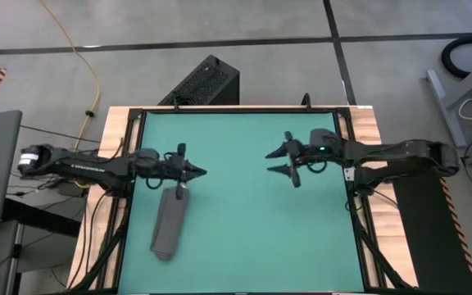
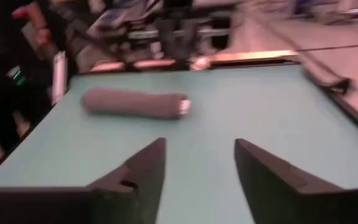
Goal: Roll towel into tight, uniform cylinder
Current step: Return to Home Position
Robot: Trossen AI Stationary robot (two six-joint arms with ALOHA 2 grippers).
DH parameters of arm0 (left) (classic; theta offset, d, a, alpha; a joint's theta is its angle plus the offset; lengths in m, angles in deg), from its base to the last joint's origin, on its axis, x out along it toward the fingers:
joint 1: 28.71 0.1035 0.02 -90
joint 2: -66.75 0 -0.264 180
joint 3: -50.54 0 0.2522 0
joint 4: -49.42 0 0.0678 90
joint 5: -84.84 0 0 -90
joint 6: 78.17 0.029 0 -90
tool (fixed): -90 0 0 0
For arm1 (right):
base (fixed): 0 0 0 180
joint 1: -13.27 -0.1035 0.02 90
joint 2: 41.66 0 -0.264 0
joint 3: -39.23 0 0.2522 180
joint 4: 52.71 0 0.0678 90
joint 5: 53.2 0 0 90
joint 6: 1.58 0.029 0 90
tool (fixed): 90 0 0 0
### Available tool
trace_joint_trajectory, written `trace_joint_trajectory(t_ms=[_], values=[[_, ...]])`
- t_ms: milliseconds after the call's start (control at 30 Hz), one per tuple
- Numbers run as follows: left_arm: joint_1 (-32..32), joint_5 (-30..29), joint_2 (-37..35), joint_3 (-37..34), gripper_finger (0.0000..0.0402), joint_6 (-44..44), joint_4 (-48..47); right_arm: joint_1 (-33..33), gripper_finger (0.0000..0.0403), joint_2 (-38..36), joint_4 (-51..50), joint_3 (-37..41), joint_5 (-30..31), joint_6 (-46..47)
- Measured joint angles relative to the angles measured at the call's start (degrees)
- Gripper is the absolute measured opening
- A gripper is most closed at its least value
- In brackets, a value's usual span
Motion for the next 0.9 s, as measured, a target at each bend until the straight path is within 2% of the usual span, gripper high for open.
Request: trace_joint_trajectory(t_ms=[67,133,233,267,433,600,733,833,900], values=[[2.74,4.51,-1.78,-4.49,0.0000,-2.79,7.20,1.69,0.0180,-4.10,4.01,4.82,0.86,3.19],[4.86,6.26,-3.95,-7.62,0.0000,-4.02,11.66,2.90,0.0129,-7.29,10.87,9.54,1.11,6.24],[8.53,7.99,-9.53,-9.34,0.0000,-5.39,10.53,3.28,0.0041,-11.22,15.85,15.43,1.10,7.78],[9.54,8.30,-11.45,-9.85,0.0000,-6.83,8.94,3.26,0.0022,-12.65,15.74,17.11,1.16,7.93],[12.36,8.87,-20.55,-14.22,0.0000,-9.88,5.47,1.28,0.0022,-21.49,15.97,23.73,5.62,11.52],[14.29,8.53,-29.98,-16.50,0.0000,-15.23,-1.26,-3.28,0.0009,-33.28,12.96,32.09,21.06,10.89],[14.22,8.14,-32.92,-16.50,0.0000,-15.25,-3.22,-7.07,0.0009,-40.79,-0.52,30.49,32.28,7.05],[14.22,8.00,-33.23,-16.50,0.0000,-14.28,-4.43,-8.60,0.0010,-46.39,-9.35,28.95,33.81,6.40],[14.22,8.17,-33.60,-16.50,0.0000,-14.34,-5.62,-9.72,0.0010,-49.69,-13.36,29.43,31.13,6.59]])
